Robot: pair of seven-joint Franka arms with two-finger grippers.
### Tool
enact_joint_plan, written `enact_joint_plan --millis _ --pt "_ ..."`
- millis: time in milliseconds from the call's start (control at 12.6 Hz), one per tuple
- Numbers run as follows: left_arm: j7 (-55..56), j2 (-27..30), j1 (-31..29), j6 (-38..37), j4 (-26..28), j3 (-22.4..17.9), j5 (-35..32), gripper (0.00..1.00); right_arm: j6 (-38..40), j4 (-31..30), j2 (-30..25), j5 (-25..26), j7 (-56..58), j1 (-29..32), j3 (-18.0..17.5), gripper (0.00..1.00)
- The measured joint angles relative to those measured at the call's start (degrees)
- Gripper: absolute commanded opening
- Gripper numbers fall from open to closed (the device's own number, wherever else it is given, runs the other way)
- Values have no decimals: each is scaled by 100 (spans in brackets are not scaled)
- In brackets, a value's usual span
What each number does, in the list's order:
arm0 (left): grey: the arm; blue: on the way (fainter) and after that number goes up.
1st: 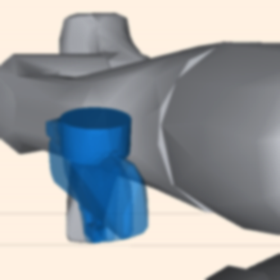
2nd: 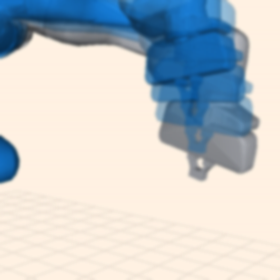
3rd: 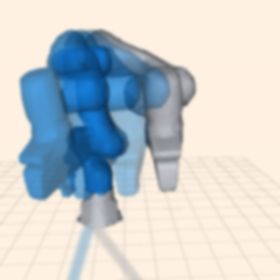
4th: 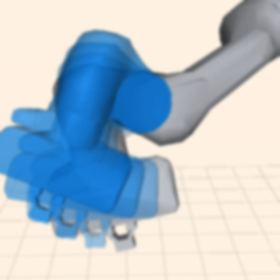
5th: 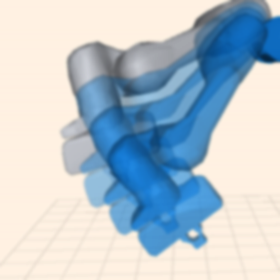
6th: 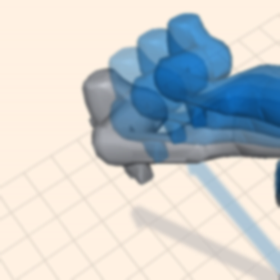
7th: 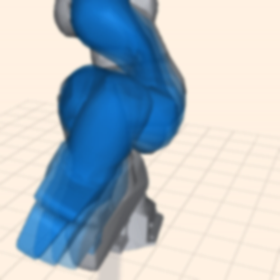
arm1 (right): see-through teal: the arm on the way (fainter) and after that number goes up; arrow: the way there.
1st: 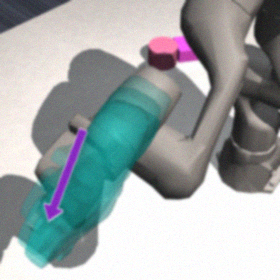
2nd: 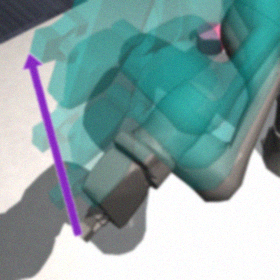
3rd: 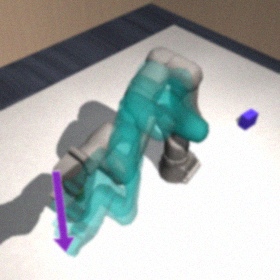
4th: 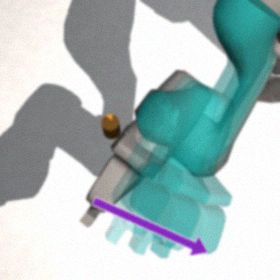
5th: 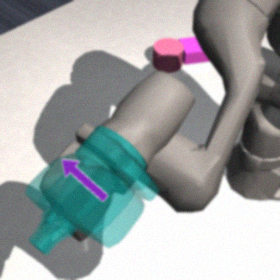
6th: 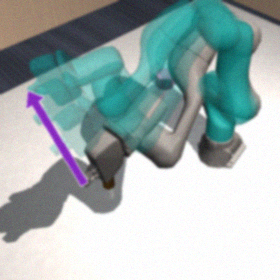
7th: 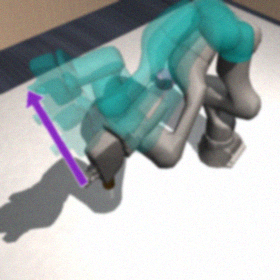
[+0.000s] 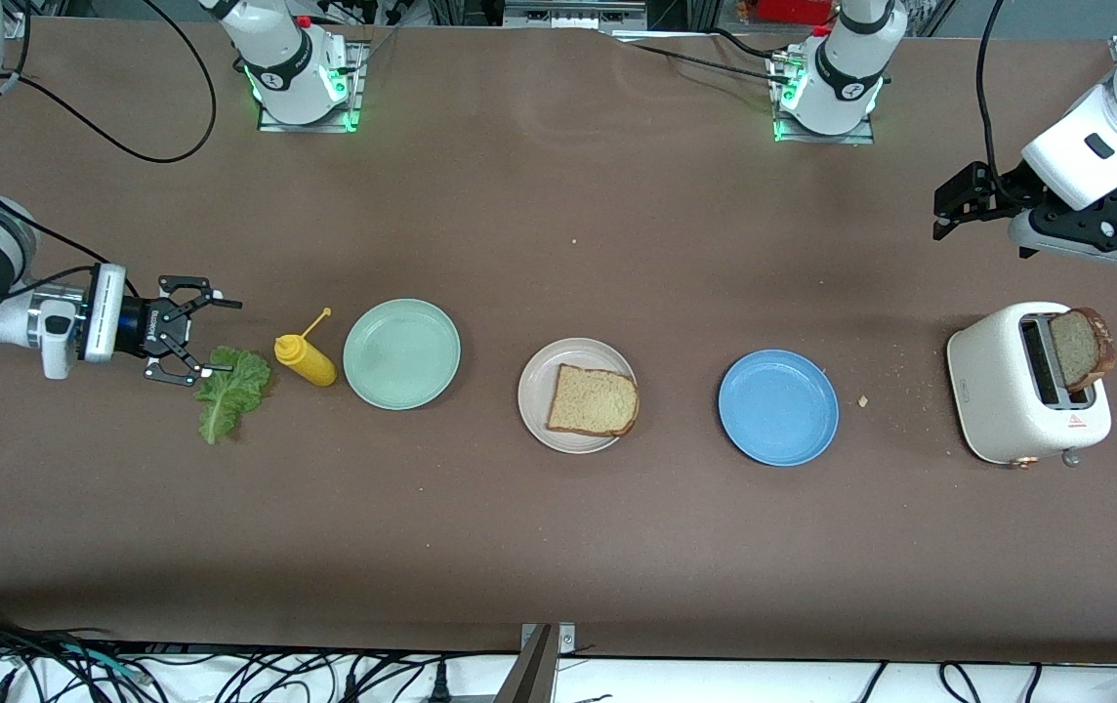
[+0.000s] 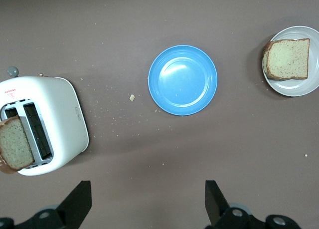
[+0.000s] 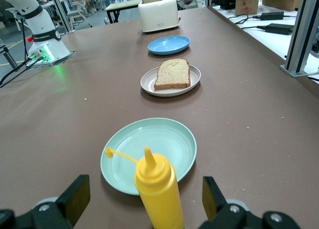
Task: Make sandwich in beige plate with both arms
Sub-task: 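Reach the right gripper to the yellow mustard bottle, then grasp the yellow mustard bottle with the right gripper and lift it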
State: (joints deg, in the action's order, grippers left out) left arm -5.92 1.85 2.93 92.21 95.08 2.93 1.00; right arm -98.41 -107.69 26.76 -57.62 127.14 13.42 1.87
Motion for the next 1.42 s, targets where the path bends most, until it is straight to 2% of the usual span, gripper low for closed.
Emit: enact_joint_plan --millis 870,1424 --pt "7 -5 -95 -85 50 -10 0 100 -3 10 1070 -657 1296 64 1 100" --pt "8 -5 -96 -85 53 -10 0 100 -3 59 1355 -1027 1461 -44 -43 100"
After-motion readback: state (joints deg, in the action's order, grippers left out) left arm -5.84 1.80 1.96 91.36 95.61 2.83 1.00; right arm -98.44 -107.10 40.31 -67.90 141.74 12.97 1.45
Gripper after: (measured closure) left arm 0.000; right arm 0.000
